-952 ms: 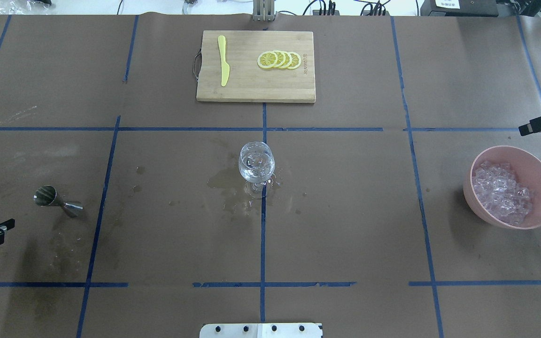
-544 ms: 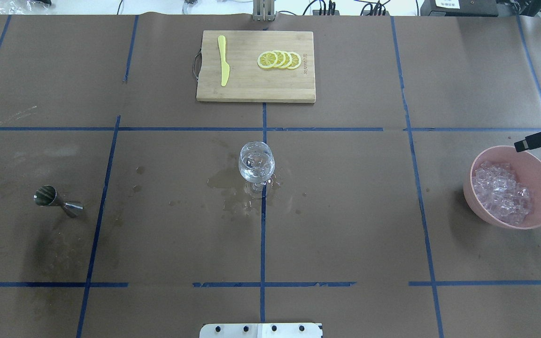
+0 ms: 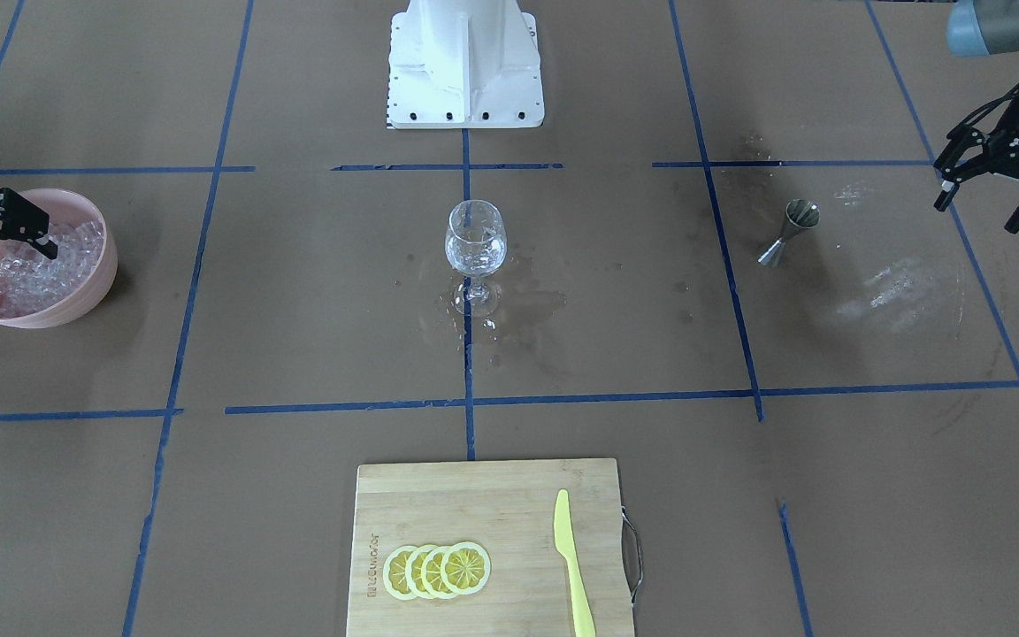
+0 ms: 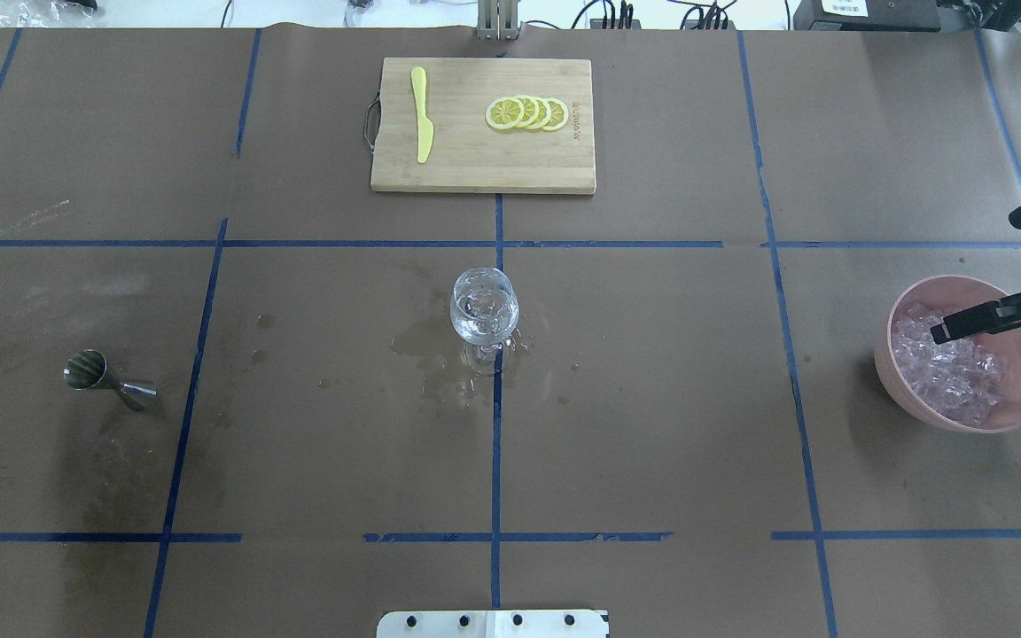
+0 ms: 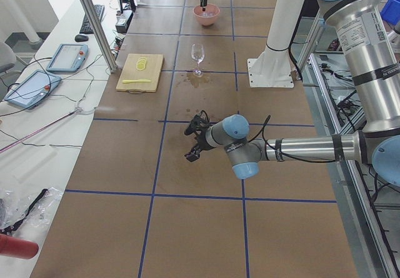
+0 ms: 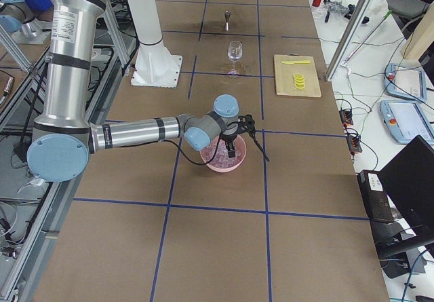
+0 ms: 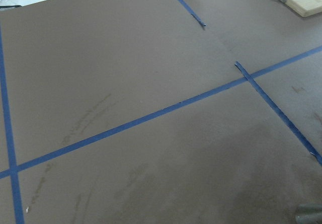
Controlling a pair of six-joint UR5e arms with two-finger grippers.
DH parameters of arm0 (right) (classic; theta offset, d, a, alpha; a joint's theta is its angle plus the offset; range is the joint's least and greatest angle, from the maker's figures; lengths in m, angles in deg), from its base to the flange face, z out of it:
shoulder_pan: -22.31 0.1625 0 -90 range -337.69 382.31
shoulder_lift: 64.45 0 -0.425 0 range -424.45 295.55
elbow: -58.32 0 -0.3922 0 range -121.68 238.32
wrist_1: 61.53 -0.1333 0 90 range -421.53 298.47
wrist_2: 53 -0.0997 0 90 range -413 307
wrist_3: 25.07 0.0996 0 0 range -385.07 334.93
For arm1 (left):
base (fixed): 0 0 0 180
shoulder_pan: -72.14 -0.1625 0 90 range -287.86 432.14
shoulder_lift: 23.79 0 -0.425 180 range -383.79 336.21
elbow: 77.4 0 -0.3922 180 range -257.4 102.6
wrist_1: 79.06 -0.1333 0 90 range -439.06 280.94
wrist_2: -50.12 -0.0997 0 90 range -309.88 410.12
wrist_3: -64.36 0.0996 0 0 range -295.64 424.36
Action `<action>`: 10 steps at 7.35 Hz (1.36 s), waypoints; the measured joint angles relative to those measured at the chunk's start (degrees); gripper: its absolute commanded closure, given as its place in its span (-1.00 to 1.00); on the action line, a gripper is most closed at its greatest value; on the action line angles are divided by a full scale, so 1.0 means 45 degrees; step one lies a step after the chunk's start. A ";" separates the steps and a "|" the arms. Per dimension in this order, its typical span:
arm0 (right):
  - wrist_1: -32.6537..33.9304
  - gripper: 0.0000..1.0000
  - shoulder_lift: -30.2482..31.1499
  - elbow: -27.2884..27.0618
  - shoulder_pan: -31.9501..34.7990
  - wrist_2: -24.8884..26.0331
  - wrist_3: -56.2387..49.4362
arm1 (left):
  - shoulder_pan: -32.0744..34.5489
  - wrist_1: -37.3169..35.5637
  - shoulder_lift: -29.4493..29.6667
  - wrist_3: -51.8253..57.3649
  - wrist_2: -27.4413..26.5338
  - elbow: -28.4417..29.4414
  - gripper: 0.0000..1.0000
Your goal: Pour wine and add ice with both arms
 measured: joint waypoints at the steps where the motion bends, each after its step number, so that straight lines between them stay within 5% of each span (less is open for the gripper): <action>1: -0.0010 -0.92 0.0167 0.0001 -0.0231 0.0094 0.0053 | 0.0145 -0.0096 0.0057 0.0014 0.0089 -0.0012 -1.00; 3: -0.0016 -0.88 0.0248 0.0012 -0.0571 0.0158 0.0106 | 0.0213 -0.0103 0.0043 0.0019 0.0081 -0.0063 -1.00; 5: -0.0017 -0.33 0.0204 0.0046 -0.0727 0.0339 0.0124 | 0.0278 -0.0045 -0.0060 0.0015 0.0054 -0.0160 -1.00; 8: -0.0025 0.00 0.0170 0.0063 -0.0777 0.0617 0.0102 | 0.0316 -0.0010 -0.0098 0.0001 0.0024 -0.0168 -1.00; 10: -0.0031 1.00 0.0148 0.0071 -0.0790 0.0645 0.0090 | 0.0329 0.0011 -0.0098 0.0000 0.0008 -0.0166 -1.00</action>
